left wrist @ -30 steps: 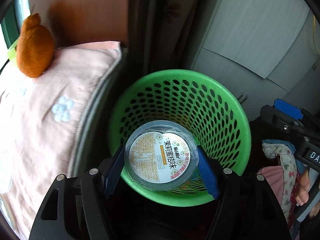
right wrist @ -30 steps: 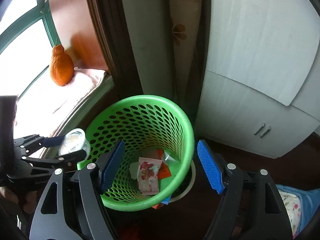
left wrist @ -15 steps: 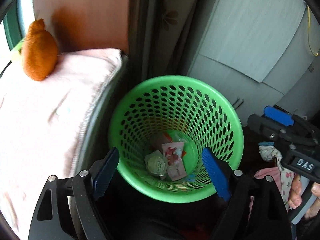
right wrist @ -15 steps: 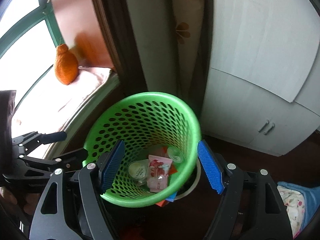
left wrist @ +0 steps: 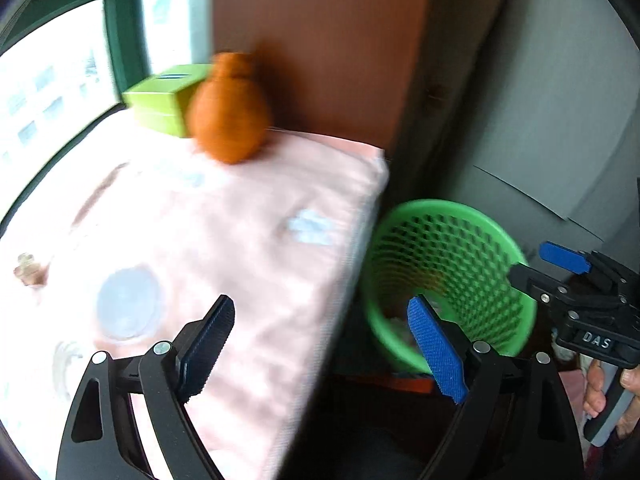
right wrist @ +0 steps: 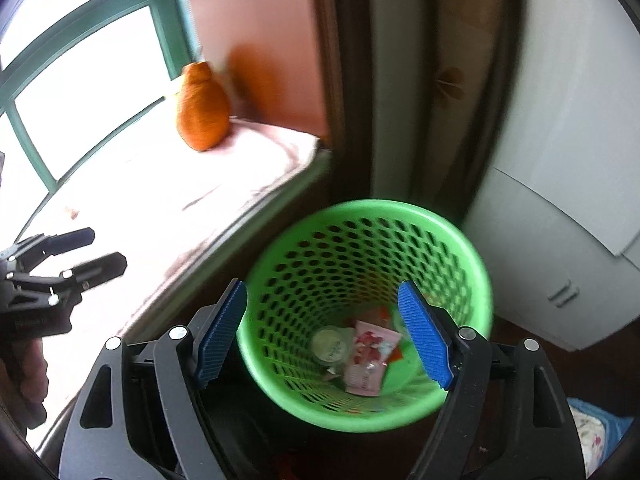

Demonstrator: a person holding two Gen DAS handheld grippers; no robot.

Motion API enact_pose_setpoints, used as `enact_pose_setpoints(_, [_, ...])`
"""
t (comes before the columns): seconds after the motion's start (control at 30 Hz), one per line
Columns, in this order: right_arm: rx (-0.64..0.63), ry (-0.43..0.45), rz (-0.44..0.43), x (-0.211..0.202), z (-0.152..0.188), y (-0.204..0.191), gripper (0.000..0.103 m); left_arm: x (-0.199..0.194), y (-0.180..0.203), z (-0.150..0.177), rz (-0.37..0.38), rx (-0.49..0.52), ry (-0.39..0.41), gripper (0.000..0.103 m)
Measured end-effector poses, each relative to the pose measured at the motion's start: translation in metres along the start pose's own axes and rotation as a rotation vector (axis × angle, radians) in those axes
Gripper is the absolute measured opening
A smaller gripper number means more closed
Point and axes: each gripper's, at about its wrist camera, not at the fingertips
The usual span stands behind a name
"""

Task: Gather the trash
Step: 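Move both grippers back over the table, then grasp the crumpled white tissue with the left gripper while the right gripper grasps a clear round lid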

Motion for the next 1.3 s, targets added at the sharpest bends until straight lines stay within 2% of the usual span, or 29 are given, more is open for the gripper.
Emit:
enact_pose_setpoints(0.27, [-0.077, -0.010, -0.070, 0.009, -0.011, -0.055, 0.080, -0.038, -0.084, 0.001, -0.140, -0.124, 0.051, 0.085])
enact_pose_setpoints(0.5, [-0.133, -0.019, -0.115, 0.014, -0.020, -0.098, 0.080, -0.065, -0.174, -0.007, -0.285, -0.244, 0.086, 0.085])
enact_pose_setpoints(0.8, [-0.199, -0.050, -0.172, 0.028, -0.036, -0.152, 0.080, -0.078, -0.300, -0.013, -0.439, -0.412, 0.078, 0.085])
enact_pose_setpoints(1.0, [-0.249, -0.071, -0.227, 0.040, -0.050, -0.197, 0.080, -0.065, -0.356, -0.016, -0.437, -0.481, 0.042, 0.085])
enact_pose_setpoints(1.23, [-0.304, -0.103, -0.308, 0.055, -0.059, -0.249, 0.080, -0.040, -0.390, -0.016, -0.387, -0.535, 0.004, 0.085])
enact_pose_setpoints(1.3, [-0.312, -0.116, -0.326, 0.060, -0.058, -0.259, 0.084, -0.035, -0.394, -0.016, -0.368, -0.540, 0.001, 0.085])
Point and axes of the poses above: each gripper's, at about its wrist camera, not at the fingertips, and x roughly the way its jaws point, y to its right, z to its underside, and after that the axes turned 8 degrees about z, right-handed
